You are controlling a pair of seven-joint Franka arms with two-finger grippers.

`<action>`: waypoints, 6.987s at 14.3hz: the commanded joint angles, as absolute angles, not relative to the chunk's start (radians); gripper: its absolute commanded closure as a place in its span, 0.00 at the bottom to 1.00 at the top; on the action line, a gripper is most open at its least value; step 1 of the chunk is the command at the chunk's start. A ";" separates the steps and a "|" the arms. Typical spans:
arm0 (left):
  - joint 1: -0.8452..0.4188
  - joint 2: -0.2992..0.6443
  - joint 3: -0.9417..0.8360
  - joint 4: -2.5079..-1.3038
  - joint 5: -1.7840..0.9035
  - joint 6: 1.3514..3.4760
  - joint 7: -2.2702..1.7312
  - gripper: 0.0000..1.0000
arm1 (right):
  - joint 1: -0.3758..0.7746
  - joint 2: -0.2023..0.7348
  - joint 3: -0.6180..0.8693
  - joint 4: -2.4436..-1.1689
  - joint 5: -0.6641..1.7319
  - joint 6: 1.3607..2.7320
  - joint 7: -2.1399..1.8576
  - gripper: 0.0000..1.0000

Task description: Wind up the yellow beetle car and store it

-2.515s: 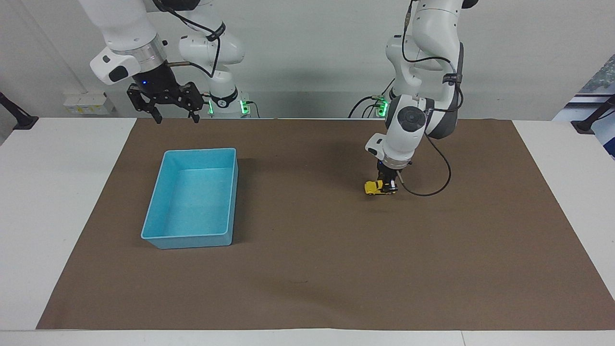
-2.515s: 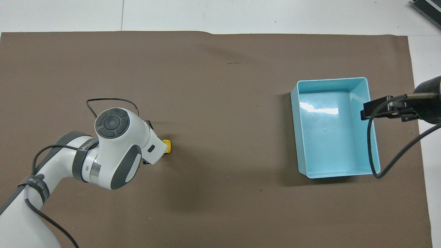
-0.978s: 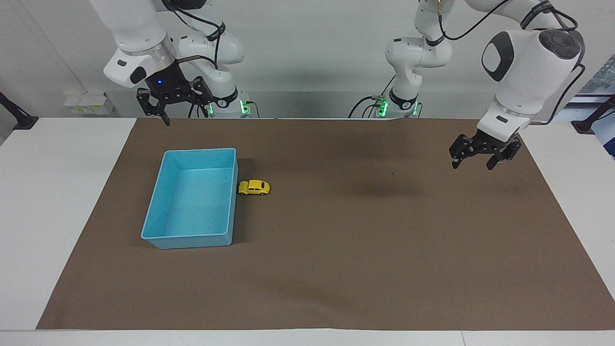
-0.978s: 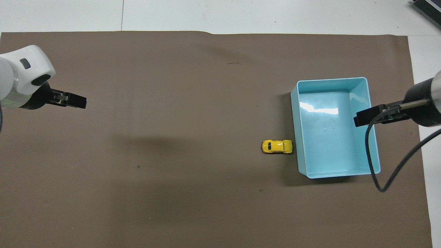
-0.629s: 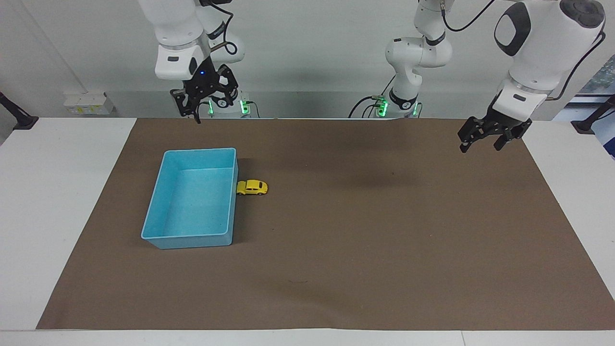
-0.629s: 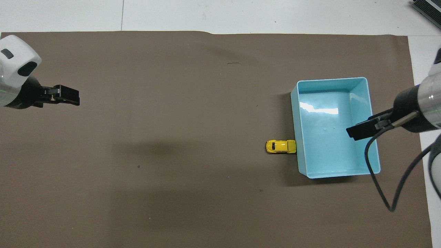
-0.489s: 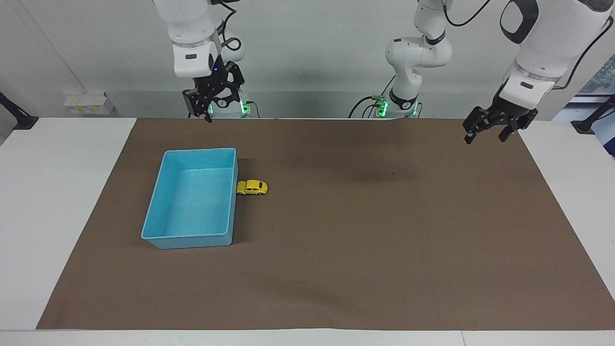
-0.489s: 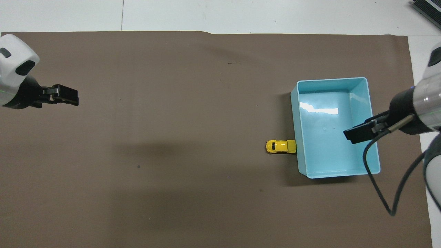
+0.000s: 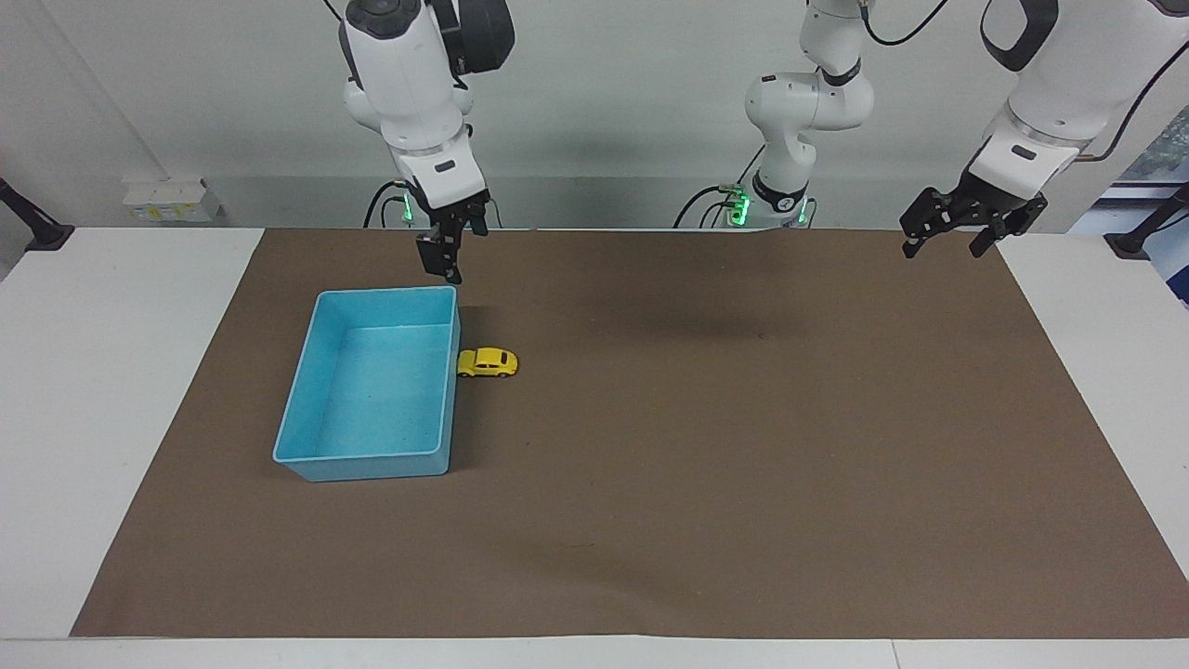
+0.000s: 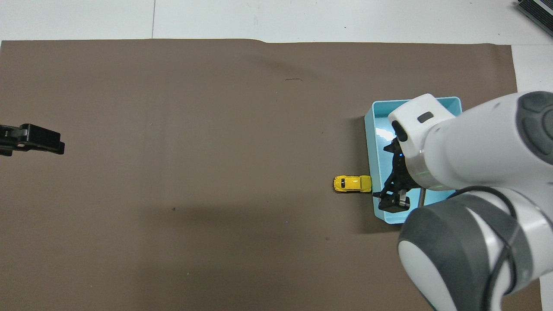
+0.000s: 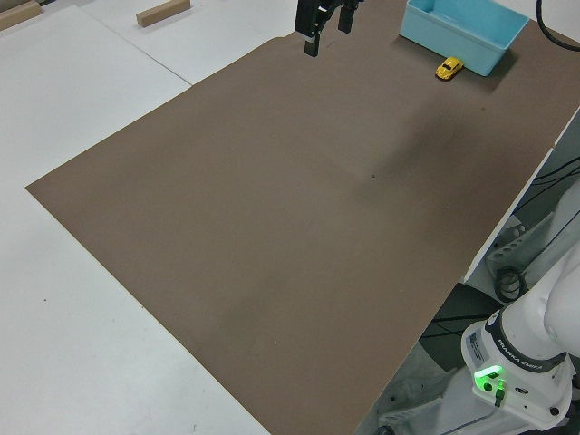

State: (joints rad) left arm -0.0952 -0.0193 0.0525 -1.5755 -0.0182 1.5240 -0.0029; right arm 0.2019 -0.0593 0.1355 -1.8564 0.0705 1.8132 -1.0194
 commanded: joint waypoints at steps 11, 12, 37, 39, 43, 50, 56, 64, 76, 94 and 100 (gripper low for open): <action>-0.078 -0.006 0.041 -1.546 -0.011 1.488 0.014 0.00 | 0.224 -0.012 0.130 -2.249 0.055 2.305 -1.305 0.00; -0.078 -0.005 0.041 -1.546 -0.011 1.488 0.014 0.00 | 0.222 -0.005 0.130 -2.267 0.048 2.327 -1.311 0.00; -0.078 -0.006 0.041 -1.546 -0.011 1.488 0.014 0.00 | 0.252 0.072 0.129 -2.002 -0.040 2.113 -1.227 1.00; -0.078 -0.005 0.041 -1.546 -0.011 1.488 0.014 0.00 | 0.195 0.028 0.115 -2.002 -0.035 2.047 -1.302 1.00; -0.078 -0.006 0.041 -1.546 -0.011 1.488 0.014 0.00 | 0.051 0.003 0.114 -2.046 -0.028 2.039 -1.544 1.00; -0.078 -0.006 0.041 -1.546 -0.011 1.488 0.014 0.00 | -0.058 -0.016 0.112 -2.224 -0.044 2.247 -1.678 1.00; -0.078 -0.006 0.041 -1.546 -0.011 1.488 0.014 0.00 | -0.083 0.034 0.112 -2.287 -0.044 2.367 -1.683 1.00; -0.078 -0.006 0.041 -1.546 -0.011 1.488 0.014 0.00 | -0.081 0.090 0.113 -2.310 -0.044 2.448 -1.681 1.00; -0.078 -0.006 0.041 -1.546 -0.011 1.488 0.014 0.00 | -0.072 0.061 0.120 -1.996 0.072 2.012 -1.577 0.00; -0.078 -0.006 0.041 -1.546 -0.011 1.488 0.014 0.00 | 0.003 -0.038 0.137 -1.606 0.051 1.556 0.010 0.00; -0.078 -0.005 0.041 -1.546 -0.011 1.488 0.014 0.00 | -0.061 -0.028 0.130 -1.540 0.011 1.480 0.012 0.00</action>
